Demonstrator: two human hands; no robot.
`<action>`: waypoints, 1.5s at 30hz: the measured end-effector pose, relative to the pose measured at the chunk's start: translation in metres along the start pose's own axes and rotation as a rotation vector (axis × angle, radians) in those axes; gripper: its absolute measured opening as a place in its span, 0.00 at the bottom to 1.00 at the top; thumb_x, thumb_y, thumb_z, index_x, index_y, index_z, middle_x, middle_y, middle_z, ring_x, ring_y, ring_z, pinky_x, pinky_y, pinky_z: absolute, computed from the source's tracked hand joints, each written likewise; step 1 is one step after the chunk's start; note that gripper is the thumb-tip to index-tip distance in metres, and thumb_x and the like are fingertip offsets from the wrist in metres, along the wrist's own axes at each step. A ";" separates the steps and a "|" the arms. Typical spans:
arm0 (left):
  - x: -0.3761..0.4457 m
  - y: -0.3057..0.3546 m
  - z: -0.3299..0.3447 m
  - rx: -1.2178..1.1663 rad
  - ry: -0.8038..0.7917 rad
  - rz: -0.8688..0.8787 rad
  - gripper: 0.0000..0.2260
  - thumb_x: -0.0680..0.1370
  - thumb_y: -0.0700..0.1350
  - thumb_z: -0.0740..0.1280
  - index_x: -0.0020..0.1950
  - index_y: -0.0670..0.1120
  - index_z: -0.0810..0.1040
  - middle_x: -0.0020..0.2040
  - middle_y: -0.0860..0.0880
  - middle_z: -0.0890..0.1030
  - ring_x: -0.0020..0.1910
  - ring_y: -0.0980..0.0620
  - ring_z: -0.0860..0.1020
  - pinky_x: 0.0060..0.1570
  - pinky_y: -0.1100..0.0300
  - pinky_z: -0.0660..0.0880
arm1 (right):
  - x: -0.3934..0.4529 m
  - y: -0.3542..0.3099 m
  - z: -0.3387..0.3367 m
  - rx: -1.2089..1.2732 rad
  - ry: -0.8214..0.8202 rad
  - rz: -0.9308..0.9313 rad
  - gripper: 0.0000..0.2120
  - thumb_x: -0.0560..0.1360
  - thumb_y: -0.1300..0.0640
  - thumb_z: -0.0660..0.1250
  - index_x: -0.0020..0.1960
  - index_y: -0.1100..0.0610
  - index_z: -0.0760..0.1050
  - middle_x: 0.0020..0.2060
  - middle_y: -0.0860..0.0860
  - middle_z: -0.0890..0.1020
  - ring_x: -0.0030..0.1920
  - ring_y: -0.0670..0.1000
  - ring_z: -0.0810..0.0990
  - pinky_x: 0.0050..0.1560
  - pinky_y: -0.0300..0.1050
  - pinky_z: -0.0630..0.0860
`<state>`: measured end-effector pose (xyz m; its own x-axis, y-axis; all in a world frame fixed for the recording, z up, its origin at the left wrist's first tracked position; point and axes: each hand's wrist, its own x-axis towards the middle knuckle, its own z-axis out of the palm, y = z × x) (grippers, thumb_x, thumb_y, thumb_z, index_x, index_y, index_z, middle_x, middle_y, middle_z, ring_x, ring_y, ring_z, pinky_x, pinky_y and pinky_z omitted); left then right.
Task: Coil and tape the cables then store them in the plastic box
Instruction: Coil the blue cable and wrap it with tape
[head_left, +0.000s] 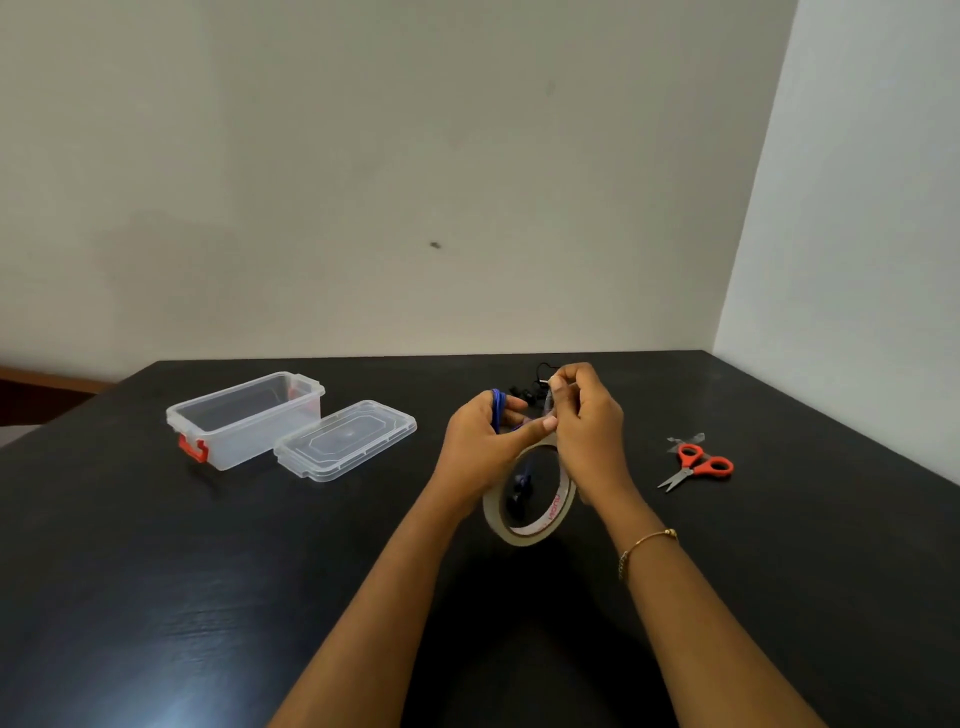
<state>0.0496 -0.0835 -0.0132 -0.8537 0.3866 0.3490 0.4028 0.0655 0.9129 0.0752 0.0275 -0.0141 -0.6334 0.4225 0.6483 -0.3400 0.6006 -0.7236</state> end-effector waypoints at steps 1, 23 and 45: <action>0.000 0.001 -0.001 0.012 -0.006 0.006 0.11 0.71 0.45 0.72 0.49 0.48 0.72 0.39 0.52 0.78 0.39 0.58 0.78 0.42 0.67 0.75 | 0.000 0.000 0.000 0.009 -0.005 0.019 0.06 0.80 0.58 0.56 0.47 0.57 0.70 0.38 0.48 0.73 0.38 0.41 0.72 0.37 0.30 0.69; -0.003 0.011 -0.014 0.043 -0.090 -0.247 0.07 0.71 0.45 0.72 0.39 0.45 0.74 0.38 0.47 0.78 0.35 0.54 0.75 0.34 0.64 0.72 | -0.002 0.001 0.001 -0.053 -0.021 -0.509 0.07 0.77 0.58 0.54 0.52 0.56 0.69 0.40 0.55 0.77 0.36 0.45 0.78 0.42 0.27 0.75; -0.007 0.023 -0.007 -0.229 0.368 -0.067 0.12 0.75 0.46 0.67 0.56 0.48 0.69 0.44 0.52 0.76 0.41 0.60 0.75 0.36 0.69 0.70 | -0.007 -0.020 0.004 0.039 -0.260 -0.197 0.08 0.80 0.58 0.53 0.54 0.59 0.68 0.43 0.54 0.72 0.36 0.41 0.75 0.36 0.26 0.73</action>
<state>0.0632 -0.0909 0.0069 -0.9529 0.0319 0.3016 0.2944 -0.1423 0.9450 0.0834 0.0099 -0.0054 -0.7076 0.1100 0.6980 -0.4966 0.6252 -0.6020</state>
